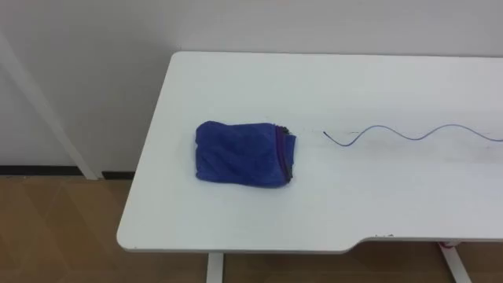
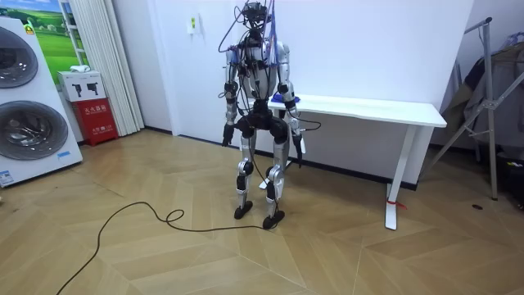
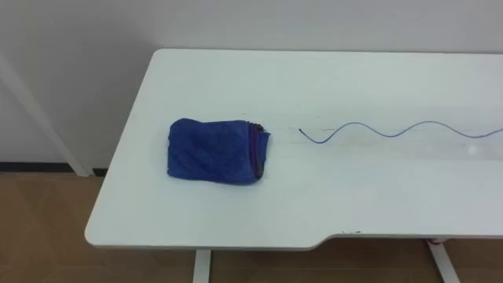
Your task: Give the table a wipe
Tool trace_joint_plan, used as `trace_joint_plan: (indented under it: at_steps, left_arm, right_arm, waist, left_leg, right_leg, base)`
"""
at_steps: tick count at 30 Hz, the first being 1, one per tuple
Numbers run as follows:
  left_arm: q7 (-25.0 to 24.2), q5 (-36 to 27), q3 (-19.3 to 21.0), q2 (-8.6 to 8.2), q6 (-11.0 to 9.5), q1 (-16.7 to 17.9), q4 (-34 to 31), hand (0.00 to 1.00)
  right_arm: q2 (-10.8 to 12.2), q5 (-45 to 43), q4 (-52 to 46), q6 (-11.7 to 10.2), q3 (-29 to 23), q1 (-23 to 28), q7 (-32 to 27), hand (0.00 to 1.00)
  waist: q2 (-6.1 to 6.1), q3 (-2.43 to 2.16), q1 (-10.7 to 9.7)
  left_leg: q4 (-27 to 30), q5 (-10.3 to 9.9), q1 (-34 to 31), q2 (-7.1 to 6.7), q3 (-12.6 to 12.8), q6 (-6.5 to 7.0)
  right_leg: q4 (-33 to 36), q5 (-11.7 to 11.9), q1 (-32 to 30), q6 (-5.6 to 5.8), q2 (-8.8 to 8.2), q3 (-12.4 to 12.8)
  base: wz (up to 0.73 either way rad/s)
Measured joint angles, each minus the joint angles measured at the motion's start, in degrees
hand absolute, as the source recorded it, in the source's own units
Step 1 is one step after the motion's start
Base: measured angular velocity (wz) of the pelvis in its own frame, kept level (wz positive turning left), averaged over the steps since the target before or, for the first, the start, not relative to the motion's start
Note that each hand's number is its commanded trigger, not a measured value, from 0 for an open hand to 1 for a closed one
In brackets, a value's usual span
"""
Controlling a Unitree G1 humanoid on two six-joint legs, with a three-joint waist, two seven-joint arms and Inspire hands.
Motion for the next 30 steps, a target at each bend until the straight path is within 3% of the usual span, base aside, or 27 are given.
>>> trace_joint_plan:
  at_steps: [17, 22, 26, 30]
  left_arm:
    - [0.0, -0.5, 0.7, -0.03, -0.1, -0.1, 0.5, 0.0]
    - [0.0, -0.4, 2.7, -0.08, -0.1, 1.0, 0.7, 0.0]
    - [0.2, -0.4, 8.8, 0.1, 0.1, 2.6, 0.1, 0.0]
    - [1.4, -0.3, 11.3, 1.99, -0.3, 2.9, 0.0, 0.0]
  right_arm:
    - [0.0, 3.1, 0.4, 0.0, -1.6, -0.3, -2.1, 0.0]
    - [0.0, 10.5, 2.7, -0.7, -7.8, 0.1, -6.5, 0.0]
    - [-0.6, 21.9, 4.5, -2.0, -18.5, 0.4, -11.1, 0.0]
    - [-3.4, 28.0, 4.2, -2.4, -27.8, 0.7, -16.3, 0.0]
  waist:
    - [-0.05, 0.01, 0.0]
    - [-0.31, -0.04, -0.3]
    - [-1.34, 0.02, -2.6]
    - [-2.85, 0.01, -4.1]
  left_leg:
    - [-0.2, 0.0, -0.2, 0.02, 0.0, 0.0]
    - [-0.2, 0.0, 0.3, 0.01, -0.1, 0.0]
    - [-0.5, 0.0, 0.4, 0.02, -0.2, 0.0]
    - [-0.6, 0.0, -0.1, -0.12, -0.1, 0.01]
  right_leg:
    - [0.1, 0.0, -0.2, 0.0, -0.01, 0.1]
    - [-0.1, 0.0, 0.3, 0.0, 0.02, 0.3]
    - [-0.3, 0.0, 0.5, 0.01, 0.03, 0.3]
    - [-0.9, 0.0, 0.0, 0.0, -0.03, 0.2]
  base:
    - [0.0]
    - [0.0]
    - [0.0]
    - [-0.02]
